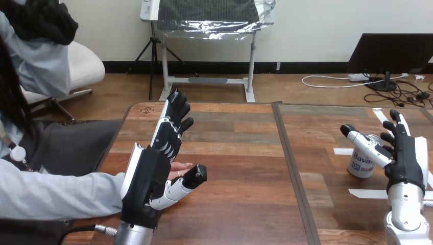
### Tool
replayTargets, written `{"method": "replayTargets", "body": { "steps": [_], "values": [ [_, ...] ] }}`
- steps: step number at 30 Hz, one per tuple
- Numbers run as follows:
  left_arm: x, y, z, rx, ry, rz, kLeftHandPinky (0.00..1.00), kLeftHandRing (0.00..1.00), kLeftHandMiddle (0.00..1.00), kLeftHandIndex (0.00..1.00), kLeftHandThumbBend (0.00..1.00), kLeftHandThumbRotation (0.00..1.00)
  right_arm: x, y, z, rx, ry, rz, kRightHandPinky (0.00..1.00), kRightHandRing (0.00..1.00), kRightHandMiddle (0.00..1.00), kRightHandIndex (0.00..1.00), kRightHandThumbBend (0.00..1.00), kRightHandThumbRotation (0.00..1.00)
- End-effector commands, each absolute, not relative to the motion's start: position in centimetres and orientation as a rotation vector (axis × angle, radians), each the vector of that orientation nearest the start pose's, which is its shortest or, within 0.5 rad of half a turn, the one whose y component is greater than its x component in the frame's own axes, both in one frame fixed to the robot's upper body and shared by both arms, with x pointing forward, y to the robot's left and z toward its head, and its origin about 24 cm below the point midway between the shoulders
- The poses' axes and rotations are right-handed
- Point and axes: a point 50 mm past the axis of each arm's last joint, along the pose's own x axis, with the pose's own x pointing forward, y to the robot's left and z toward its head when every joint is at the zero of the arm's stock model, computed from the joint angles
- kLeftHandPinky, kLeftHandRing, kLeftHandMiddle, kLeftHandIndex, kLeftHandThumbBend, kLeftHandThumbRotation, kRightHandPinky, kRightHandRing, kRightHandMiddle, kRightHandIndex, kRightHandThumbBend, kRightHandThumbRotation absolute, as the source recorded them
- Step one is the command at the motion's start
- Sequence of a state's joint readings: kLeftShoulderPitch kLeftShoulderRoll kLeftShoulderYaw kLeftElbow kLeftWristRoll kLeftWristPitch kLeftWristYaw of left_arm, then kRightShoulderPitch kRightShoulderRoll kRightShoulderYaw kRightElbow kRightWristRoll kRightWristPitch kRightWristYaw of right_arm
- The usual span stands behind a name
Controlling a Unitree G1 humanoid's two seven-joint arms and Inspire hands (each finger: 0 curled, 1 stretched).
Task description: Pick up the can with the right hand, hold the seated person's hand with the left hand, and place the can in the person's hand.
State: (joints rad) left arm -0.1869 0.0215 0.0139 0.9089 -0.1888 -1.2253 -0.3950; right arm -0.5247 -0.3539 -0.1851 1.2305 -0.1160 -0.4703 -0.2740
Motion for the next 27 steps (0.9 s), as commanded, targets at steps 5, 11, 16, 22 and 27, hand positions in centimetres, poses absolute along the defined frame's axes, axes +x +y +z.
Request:
{"method": "replayTargets", "body": {
  "steps": [5,11,16,22,27],
  "values": [
    [24.16,14.28,1.56,0.002,-0.562,-0.269,0.92,0.97,1.00,1.00,1.00,0.66,32.75,-26.99,2.43,-0.332,0.100,-0.404,0.78,0.87,0.93,0.97,1.00,0.46],
    [24.16,14.29,1.58,0.003,-0.562,-0.271,0.93,0.97,1.00,1.00,1.00,0.66,32.74,-27.03,2.23,-0.325,0.121,-0.398,0.78,0.87,0.93,0.97,1.00,0.48],
    [24.17,14.33,1.62,0.005,-0.565,-0.273,0.93,0.98,1.00,1.00,1.00,0.65,32.72,-27.03,2.10,-0.328,0.134,-0.392,0.79,0.87,0.93,0.97,1.00,0.48],
    [24.17,14.37,1.67,0.010,-0.571,-0.272,0.93,0.98,1.00,1.00,1.00,0.65,32.74,-27.02,1.96,-0.351,0.154,-0.387,0.78,0.86,0.93,0.97,1.00,0.50],
    [24.19,14.38,1.69,0.009,-0.573,-0.274,0.93,0.97,1.00,0.99,1.00,0.64,32.73,-27.00,1.87,-0.349,0.161,-0.377,0.77,0.85,0.94,0.98,1.00,0.50]
  ]
}}
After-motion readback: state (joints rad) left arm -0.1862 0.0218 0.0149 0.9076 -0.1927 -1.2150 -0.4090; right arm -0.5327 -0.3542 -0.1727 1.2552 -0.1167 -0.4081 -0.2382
